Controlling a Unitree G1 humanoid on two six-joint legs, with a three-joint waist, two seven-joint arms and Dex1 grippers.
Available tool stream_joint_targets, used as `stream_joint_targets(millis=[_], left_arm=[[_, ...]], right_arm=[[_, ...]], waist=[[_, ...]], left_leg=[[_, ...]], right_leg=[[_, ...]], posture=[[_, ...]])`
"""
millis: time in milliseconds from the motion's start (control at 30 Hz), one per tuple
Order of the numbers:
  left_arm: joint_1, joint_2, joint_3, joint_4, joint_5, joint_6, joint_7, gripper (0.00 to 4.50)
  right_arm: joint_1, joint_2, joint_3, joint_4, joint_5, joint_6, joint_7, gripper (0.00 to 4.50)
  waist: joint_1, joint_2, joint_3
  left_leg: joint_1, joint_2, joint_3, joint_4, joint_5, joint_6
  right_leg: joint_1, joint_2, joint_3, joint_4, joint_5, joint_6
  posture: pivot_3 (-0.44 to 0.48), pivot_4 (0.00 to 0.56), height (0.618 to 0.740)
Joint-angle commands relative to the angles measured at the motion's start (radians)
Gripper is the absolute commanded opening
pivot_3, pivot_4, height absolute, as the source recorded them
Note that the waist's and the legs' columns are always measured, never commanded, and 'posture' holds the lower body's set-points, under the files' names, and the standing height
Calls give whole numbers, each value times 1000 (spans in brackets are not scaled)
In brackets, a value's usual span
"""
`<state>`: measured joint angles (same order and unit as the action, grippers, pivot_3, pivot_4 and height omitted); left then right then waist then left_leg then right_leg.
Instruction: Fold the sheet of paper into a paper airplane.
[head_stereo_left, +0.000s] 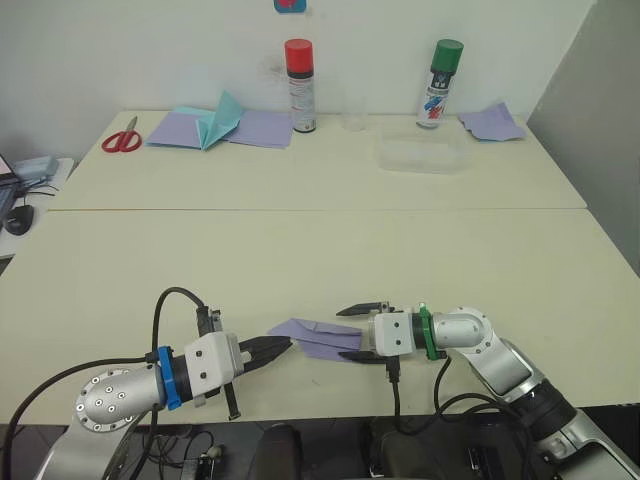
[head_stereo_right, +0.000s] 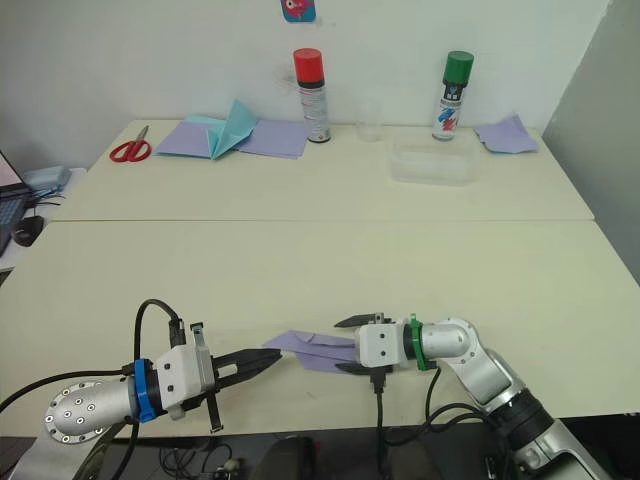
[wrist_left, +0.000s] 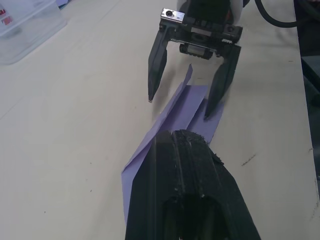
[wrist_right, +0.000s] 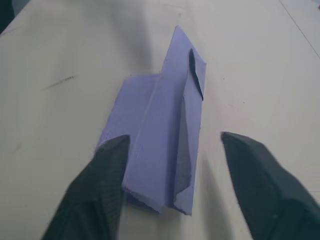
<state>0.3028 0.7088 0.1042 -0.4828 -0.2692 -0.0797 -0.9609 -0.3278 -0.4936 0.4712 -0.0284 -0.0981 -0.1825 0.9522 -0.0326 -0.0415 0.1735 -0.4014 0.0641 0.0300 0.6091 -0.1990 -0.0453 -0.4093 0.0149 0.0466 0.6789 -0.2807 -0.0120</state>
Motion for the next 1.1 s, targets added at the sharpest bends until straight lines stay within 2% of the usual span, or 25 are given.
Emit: stream_joint_targets(millis=[33, 133, 167, 200, 367, 467, 633, 733, 933, 1067, 1100], left_arm=[[25, -5, 3, -33, -11, -11, 12, 0], [48, 3, 6, -45, -24, -4, 4, 0], [51, 4, 9, -48, -31, 4, 6, 0], [50, 3, 16, -51, -45, 23, 13, 0], [20, 8, 47, -60, -109, 130, 39, 0], [20, 19, 69, -54, -124, 133, 27, 0], [-3, -5, 108, -30, -167, 194, 77, 0], [-3, -21, 97, -54, -181, 228, 97, 0], [-29, -43, 63, -50, -160, 225, 109, 0], [-65, -51, 48, -31, -150, 222, 112, 0], [-71, -53, 45, -29, -149, 222, 111, 0]], right_arm=[[-12, 7, -8, 0, -12, -25, -15, 1707], [-13, 16, -18, -9, 3, -8, -14, 661], [-12, 17, -22, -12, 9, 0, -13, 174], [-12, 20, -28, -17, 18, 10, -12, 45], [-10, 32, -68, -67, 105, 133, 14, 45], [-2, 46, -116, -157, 225, 369, 17, 45], [6, 96, -299, -276, 456, 887, -137, 45], [17, 138, -380, -300, 489, 1048, -267, 45], [64, 179, -353, -302, 356, 1029, -476, 45], [102, 188, -313, -285, 306, 944, -509, 45], [108, 188, -309, -282, 300, 926, -514, 218]], waist=[[0, 0, 0], [-2, 0, 0], [-1, 0, 0], [0, 0, 0], [1, 0, 0], [0, 0, 0], [0, 0, 0], [0, 0, 0], [0, 0, 0], [-1, 0, 0], [-1, 0, 0]], left_leg=[[0, 0, 0, 0, 0, 0], [0, 0, 1, 0, 0, 0], [0, 0, 0, 0, 0, 0], [0, 0, 0, 0, 0, 0], [1, 0, 0, 1, 0, 0], [1, 0, -1, 1, 0, 0], [1, 1, -2, 1, 0, 0], [1, 1, -2, 1, 0, 0], [0, 0, -2, 0, 0, 0], [0, 0, -2, 0, 0, 0], [1, 0, -2, 0, 0, 0]], right_leg=[[0, 0, 0, 0, 0, 0], [0, 0, 0, 0, 0, 0], [0, 0, 0, 0, 0, 0], [0, 0, 0, 0, 0, 0], [1, 0, 0, 1, 0, 0], [1, 0, 0, 1, 0, 1], [2, 0, 0, 1, 0, 0], [2, -1, 0, 1, 0, 0], [1, -1, 1, 1, 0, 0], [1, 1, 0, 1, 0, 0], [1, 1, 0, 1, 0, 0]], posture=[[0, 150, 740], [0, 150, 740], [0, 150, 740], [0, 150, 740], [0, 150, 740], [0, 150, 740], [0, 150, 740], [0, 150, 740], [0, 150, 740], [0, 150, 740], [0, 150, 740]])
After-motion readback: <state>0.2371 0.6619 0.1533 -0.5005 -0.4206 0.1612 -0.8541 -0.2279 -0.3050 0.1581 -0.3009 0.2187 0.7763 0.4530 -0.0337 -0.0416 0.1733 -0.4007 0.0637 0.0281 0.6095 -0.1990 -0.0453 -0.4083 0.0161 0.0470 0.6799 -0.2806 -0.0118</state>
